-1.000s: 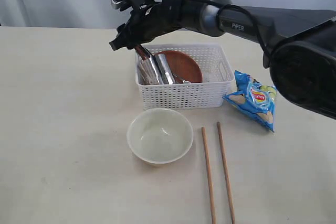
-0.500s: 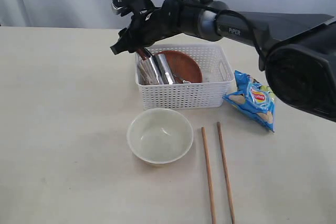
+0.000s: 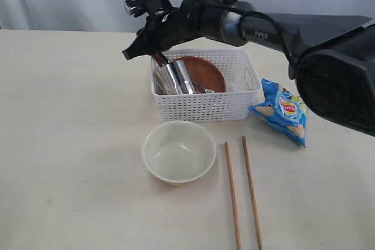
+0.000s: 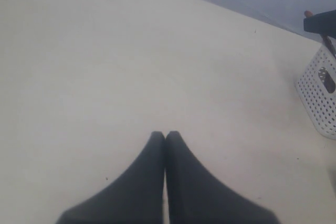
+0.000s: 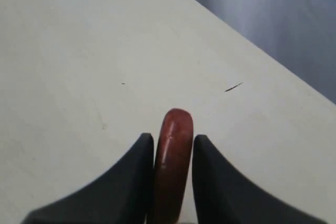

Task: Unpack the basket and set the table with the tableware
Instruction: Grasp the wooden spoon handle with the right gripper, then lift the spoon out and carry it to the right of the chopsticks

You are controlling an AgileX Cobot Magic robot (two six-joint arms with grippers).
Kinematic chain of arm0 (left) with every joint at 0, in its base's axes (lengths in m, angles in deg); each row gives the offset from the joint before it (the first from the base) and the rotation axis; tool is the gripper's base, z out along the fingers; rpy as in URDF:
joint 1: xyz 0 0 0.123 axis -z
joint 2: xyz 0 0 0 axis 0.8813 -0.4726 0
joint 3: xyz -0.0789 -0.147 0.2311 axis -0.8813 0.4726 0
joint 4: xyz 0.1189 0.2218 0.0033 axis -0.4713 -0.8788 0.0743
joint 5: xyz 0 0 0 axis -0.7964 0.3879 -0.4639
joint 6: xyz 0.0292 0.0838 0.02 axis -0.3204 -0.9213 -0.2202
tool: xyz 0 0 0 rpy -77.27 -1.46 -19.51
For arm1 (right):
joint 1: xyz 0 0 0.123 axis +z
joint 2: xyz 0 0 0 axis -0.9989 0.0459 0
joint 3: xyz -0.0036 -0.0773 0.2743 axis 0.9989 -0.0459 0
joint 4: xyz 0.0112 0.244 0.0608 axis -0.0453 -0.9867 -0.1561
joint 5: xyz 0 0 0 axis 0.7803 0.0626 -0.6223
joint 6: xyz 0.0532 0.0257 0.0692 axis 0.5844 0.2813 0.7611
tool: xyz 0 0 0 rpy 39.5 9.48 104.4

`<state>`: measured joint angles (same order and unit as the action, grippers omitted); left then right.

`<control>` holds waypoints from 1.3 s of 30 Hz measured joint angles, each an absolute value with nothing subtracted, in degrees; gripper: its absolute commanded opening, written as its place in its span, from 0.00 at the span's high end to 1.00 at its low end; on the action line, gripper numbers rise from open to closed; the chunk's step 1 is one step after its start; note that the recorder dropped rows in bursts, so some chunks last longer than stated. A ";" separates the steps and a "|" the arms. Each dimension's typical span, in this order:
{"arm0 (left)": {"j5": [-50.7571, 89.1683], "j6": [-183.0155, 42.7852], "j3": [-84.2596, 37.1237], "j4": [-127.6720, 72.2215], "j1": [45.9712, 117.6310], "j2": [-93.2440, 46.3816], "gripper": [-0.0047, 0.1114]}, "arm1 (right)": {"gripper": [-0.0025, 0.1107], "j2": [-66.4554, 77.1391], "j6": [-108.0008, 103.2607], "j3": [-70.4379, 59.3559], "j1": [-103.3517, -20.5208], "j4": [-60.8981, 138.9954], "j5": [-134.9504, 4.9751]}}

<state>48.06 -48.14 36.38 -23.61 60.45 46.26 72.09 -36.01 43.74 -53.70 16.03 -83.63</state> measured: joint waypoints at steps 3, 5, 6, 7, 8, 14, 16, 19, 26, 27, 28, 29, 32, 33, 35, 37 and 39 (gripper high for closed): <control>48.06 -48.14 36.38 -23.61 60.45 46.26 0.96 | 0.75 72.09 -36.01 43.74 -53.70 16.03 -83.63; 48.06 -48.14 36.38 -23.61 60.45 46.26 0.96 | 0.78 71.98 -36.01 43.74 -53.70 16.03 -83.63; 48.06 -48.14 36.38 -23.61 60.45 46.26 0.96 | 0.81 71.87 -36.01 43.74 -53.70 16.03 -83.63; 48.06 -48.14 36.38 -23.61 60.45 46.26 0.96 | 0.85 71.78 -35.92 43.74 -53.70 16.03 -83.63; 48.06 -48.14 36.38 -23.61 60.45 46.26 0.96 | 0.89 71.66 -35.92 43.74 -53.70 16.03 -83.63; 48.06 -48.14 36.38 -23.61 60.45 46.26 0.96 | 0.98 71.16 -35.08 43.74 -53.70 16.03 -83.63; 48.06 -48.14 36.38 -23.61 60.45 46.26 0.96 | 0.98 71.16 -34.71 43.74 -53.70 16.03 -83.63; 48.06 -48.14 36.38 -23.61 60.45 46.26 0.96 | 0.98 71.16 -34.60 43.74 -53.70 16.03 -83.63; 48.06 -48.14 36.38 -23.61 60.45 46.26 0.96 | 0.98 69.97 -34.60 43.74 -53.70 16.03 -83.63; 48.06 -48.14 36.38 -23.61 60.45 46.26 0.96 | 0.98 69.64 -34.60 43.74 -53.70 16.03 -83.63; 48.06 -48.14 36.38 -23.61 60.45 46.26 0.96 | 0.98 69.27 -34.60 43.74 -53.70 16.03 -83.63; 48.06 -48.14 36.38 -23.61 60.45 46.26 0.96 | 0.98 68.59 -34.60 43.74 -53.70 16.03 -83.63; 48.06 -48.14 36.38 -23.61 60.45 46.26 0.96 | 0.98 66.98 -34.60 43.74 -53.70 16.03 -83.63; 48.06 -48.14 36.38 -23.61 60.45 46.26 0.96 | 0.98 66.47 -34.60 43.74 -53.70 16.03 -83.63; 48.06 -48.14 36.38 -23.61 60.45 46.26 0.96 | 0.98 65.19 -34.60 43.74 -53.70 16.03 -83.63; 48.06 -48.14 36.38 -23.61 60.45 46.26 0.96 | 0.98 64.10 -34.60 43.74 -53.70 16.03 -83.75; 48.06 -48.14 36.38 -23.61 60.45 46.26 0.96 | 0.98 62.94 -34.60 43.74 -53.70 16.03 -84.33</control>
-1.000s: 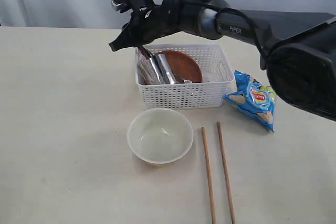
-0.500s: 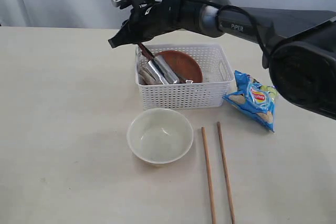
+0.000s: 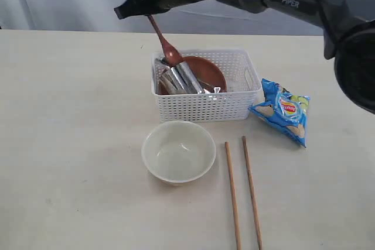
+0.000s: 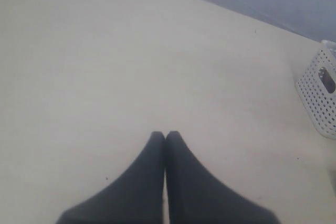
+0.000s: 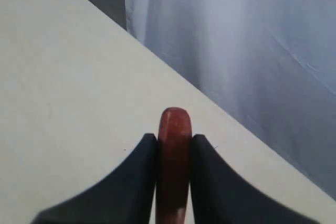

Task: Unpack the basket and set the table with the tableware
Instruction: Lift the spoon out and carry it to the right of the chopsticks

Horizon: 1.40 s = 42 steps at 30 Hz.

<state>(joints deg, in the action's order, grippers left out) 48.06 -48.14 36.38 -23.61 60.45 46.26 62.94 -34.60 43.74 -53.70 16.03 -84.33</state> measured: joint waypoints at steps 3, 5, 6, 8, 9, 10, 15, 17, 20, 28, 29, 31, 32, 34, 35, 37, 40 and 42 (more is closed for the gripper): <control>48.06 -48.14 36.38 -23.61 60.45 46.26 0.96 | 0.98 61.43 -34.60 43.74 -53.70 16.03 -85.27; 48.06 -48.14 36.38 -23.61 60.45 46.26 0.96 | 0.98 60.28 -34.60 43.74 -53.70 16.03 -86.02; 48.06 -48.14 36.38 -23.61 60.45 46.26 0.96 | 0.98 59.84 -34.47 43.74 -53.70 16.03 -86.52; 48.06 -48.14 36.38 -23.61 60.45 46.26 0.96 | 0.98 58.80 -34.47 43.74 -53.70 15.96 -87.11; 48.06 -48.14 36.38 -23.61 60.45 46.26 0.96 | 0.98 58.29 -34.27 43.74 -53.70 15.89 -87.40; 48.06 -48.14 36.38 -23.61 60.45 46.26 0.96 | 0.98 57.82 -34.01 43.74 -53.70 15.76 -87.65; 48.06 -48.14 36.38 -23.61 60.45 46.26 0.96 | 0.98 55.37 -32.99 43.74 -53.70 15.37 -90.31; 48.06 -48.14 36.38 -23.61 60.45 46.26 0.96 | 0.98 54.31 -32.87 43.74 -53.70 15.39 -92.46; 48.06 -48.14 36.38 -23.61 60.45 46.26 0.96 | 0.98 52.38 -31.04 43.74 -53.70 15.30 -95.70; 48.06 -48.14 36.38 -23.61 60.45 46.26 0.96 | 0.98 47.13 -10.21 43.74 -56.95 28.43 -106.19; 48.06 -48.14 36.38 -23.61 60.45 46.26 0.96 | 0.98 46.42 -7.04 43.74 -57.75 30.90 -108.13; 48.06 -48.14 36.38 -23.61 60.45 46.26 0.96 | 0.98 45.02 -3.04 43.64 -59.24 33.88 -111.21; 48.06 -48.14 36.38 -23.61 60.45 46.26 0.96 | 0.98 44.19 -1.67 43.38 -59.96 34.76 -112.62; 48.06 -48.14 36.38 -23.61 60.45 46.26 0.96 | 0.98 42.31 -0.39 42.40 -60.86 35.73 -114.60; 48.06 -48.14 36.38 -23.61 60.45 46.26 0.96 | 0.98 40.76 0.16 41.24 -61.20 35.81 -115.24; 48.06 -48.14 36.38 -23.61 60.45 46.26 0.96 | 0.98 38.28 1.11 39.04 -61.47 35.93 -115.46; 48.06 -48.14 36.38 -23.61 60.45 46.26 0.96 | 0.98 32.82 1.69 33.11 -61.47 35.93 -114.62; 48.06 -48.14 36.38 -23.61 60.45 46.26 0.96 | 0.98 28.88 2.69 28.23 -61.47 35.93 -113.38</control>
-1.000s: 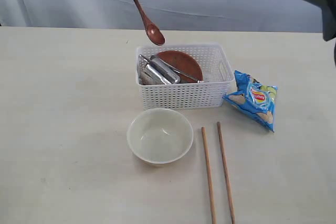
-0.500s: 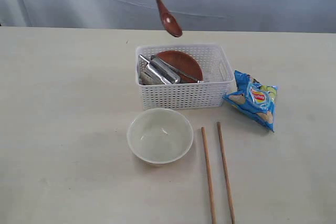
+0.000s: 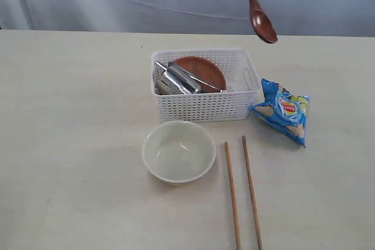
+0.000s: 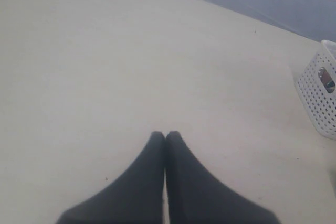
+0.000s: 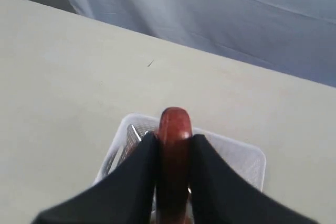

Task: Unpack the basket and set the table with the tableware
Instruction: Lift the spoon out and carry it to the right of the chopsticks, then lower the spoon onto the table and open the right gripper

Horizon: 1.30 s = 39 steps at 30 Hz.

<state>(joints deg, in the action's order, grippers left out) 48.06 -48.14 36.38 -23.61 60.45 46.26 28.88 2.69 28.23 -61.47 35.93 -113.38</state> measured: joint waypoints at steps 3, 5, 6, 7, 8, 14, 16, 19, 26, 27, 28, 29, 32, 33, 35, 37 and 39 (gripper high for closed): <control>48.06 -48.14 36.38 -23.61 60.45 46.26 0.96 | 0.98 23.29 6.07 20.55 -61.47 35.93 -110.87; 48.06 -48.14 36.38 -23.61 60.45 46.26 0.96 | 0.98 19.80 8.09 15.32 -61.47 35.93 -108.96; 48.06 -48.14 36.38 -23.61 60.45 46.26 0.96 | 0.98 17.98 9.14 12.37 -61.47 35.93 -108.17; 48.06 -48.14 36.38 -23.61 60.45 46.26 0.96 | 0.98 16.26 9.89 9.38 -61.47 35.93 -107.56; 48.06 -48.14 36.38 -23.61 60.45 46.26 0.96 | 0.98 14.67 10.49 6.95 -61.47 35.93 -107.16; 48.06 -48.14 36.38 -23.61 60.45 46.26 0.96 | 0.98 8.25 15.80 -10.75 -61.47 37.44 -105.36; 48.06 -48.14 36.38 -23.61 60.45 46.26 0.96 | 0.98 7.26 16.59 -16.03 -61.47 37.44 -105.07; 48.06 -48.14 36.38 -23.61 60.45 46.26 0.96 | 0.98 6.81 18.20 -26.50 -61.47 37.44 -101.38; 48.06 -48.14 36.38 -23.61 60.45 46.26 0.96 | 0.98 9.04 20.98 -37.68 -61.47 37.44 -87.61; 48.06 -48.14 36.38 -23.61 60.45 46.26 0.96 | 0.98 10.76 21.01 -38.18 -61.47 37.44 -86.61; 48.06 -48.14 36.38 -23.61 60.45 46.26 0.96 | 0.98 12.18 21.01 -38.47 -61.47 37.44 -85.86; 48.06 -48.14 36.38 -23.61 60.45 46.26 0.96 | 0.98 13.92 21.01 -38.59 -61.47 37.44 -84.80; 48.06 -48.14 36.38 -23.61 60.45 46.26 0.96 | 0.98 17.51 21.01 -38.59 -61.47 39.05 -81.91; 48.06 -48.14 36.38 -23.61 60.45 46.26 0.96 | 0.98 18.29 21.10 -38.59 -61.47 39.38 -81.48; 48.06 -48.14 36.38 -23.61 60.45 46.26 0.96 | 0.98 19.81 21.10 -38.59 -61.47 39.97 -80.68; 48.06 -48.14 36.38 -23.61 60.45 46.26 0.96 | 0.98 21.50 21.72 -38.59 -61.47 39.97 -79.25; 48.06 -48.14 36.38 -23.61 60.45 46.26 0.96 | 0.98 22.72 22.31 -38.59 -61.47 39.97 -77.41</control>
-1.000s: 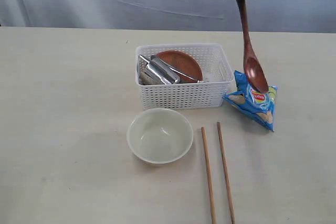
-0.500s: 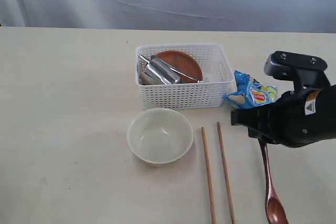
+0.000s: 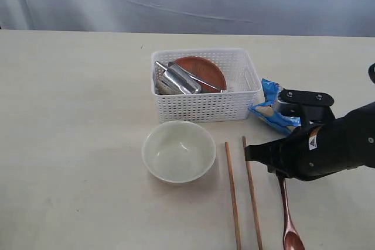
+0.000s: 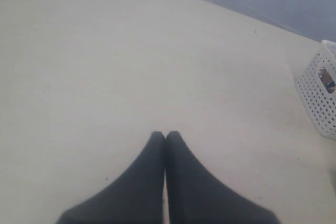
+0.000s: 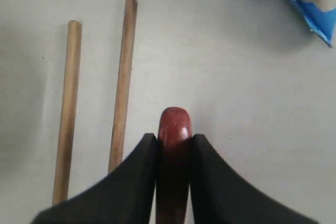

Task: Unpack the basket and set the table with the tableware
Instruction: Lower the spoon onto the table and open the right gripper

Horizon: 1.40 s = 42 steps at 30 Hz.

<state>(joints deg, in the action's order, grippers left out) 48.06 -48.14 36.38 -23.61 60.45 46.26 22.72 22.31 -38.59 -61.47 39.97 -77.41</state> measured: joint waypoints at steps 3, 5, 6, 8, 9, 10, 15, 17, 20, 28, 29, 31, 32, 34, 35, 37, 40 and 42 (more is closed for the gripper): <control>48.06 -48.14 36.38 -23.61 60.45 46.26 0.96 | 0.98 24.22 22.52 -38.59 -61.47 39.97 -75.59; 48.06 -48.14 36.38 -23.61 60.45 46.26 0.96 | 0.98 25.00 22.52 -38.59 -61.47 39.97 -74.97; 48.06 -48.14 36.38 -23.61 60.45 46.26 0.96 | 0.98 25.51 22.64 -38.59 -61.47 39.97 -74.74; 48.06 -48.14 36.38 -23.61 60.45 46.26 0.96 | 0.98 26.32 23.08 -38.59 -61.47 39.97 -73.88; 48.06 -48.14 36.38 -23.61 60.45 46.26 0.96 | 0.98 26.79 23.40 -38.59 -61.47 39.97 -73.48; 48.06 -48.14 36.38 -23.61 60.45 46.26 0.96 | 0.98 26.90 23.68 -38.59 -61.47 39.97 -72.96; 48.06 -48.14 36.38 -23.61 60.45 46.26 0.96 | 0.98 27.03 23.97 -38.59 -61.47 39.97 -71.29; 48.06 -48.14 36.38 -23.61 60.45 46.26 0.96 | 0.98 27.03 23.97 -38.59 -61.47 39.97 -71.18; 48.06 -48.14 36.38 -23.61 60.45 46.26 0.96 | 0.98 27.55 23.97 -38.59 -61.47 39.97 -70.97; 48.06 -48.14 36.38 -23.61 60.45 46.26 0.96 | 0.98 27.90 23.97 -38.59 -61.47 40.06 -70.97; 48.06 -48.14 36.38 -23.61 60.45 46.26 0.96 | 0.98 27.90 23.97 -38.59 -61.47 40.06 -70.97; 48.06 -48.14 36.38 -23.61 60.45 46.26 0.96 | 0.98 27.90 23.97 -38.59 -61.47 40.06 -70.97; 48.06 -48.14 36.38 -23.61 60.45 46.26 0.96 | 0.98 27.90 23.97 -38.59 -61.47 40.06 -70.97; 48.06 -48.14 36.38 -23.61 60.45 46.26 0.96 | 0.98 27.90 23.97 -38.59 -61.47 40.06 -70.97; 48.06 -48.14 36.38 -23.61 60.45 46.26 0.96 | 0.97 27.90 23.97 -38.59 -61.47 40.06 -70.92; 48.06 -48.14 36.38 -23.61 60.45 46.26 0.96 | 0.91 27.90 23.97 -38.59 -61.47 40.06 -70.83; 48.06 -48.14 36.38 -23.61 60.45 46.26 0.96 | 0.77 27.90 24.28 -38.59 -61.47 40.06 -70.83; 48.06 -48.14 36.38 -23.61 60.45 46.26 0.96 | 0.68 27.90 24.95 -38.59 -61.47 40.06 -70.83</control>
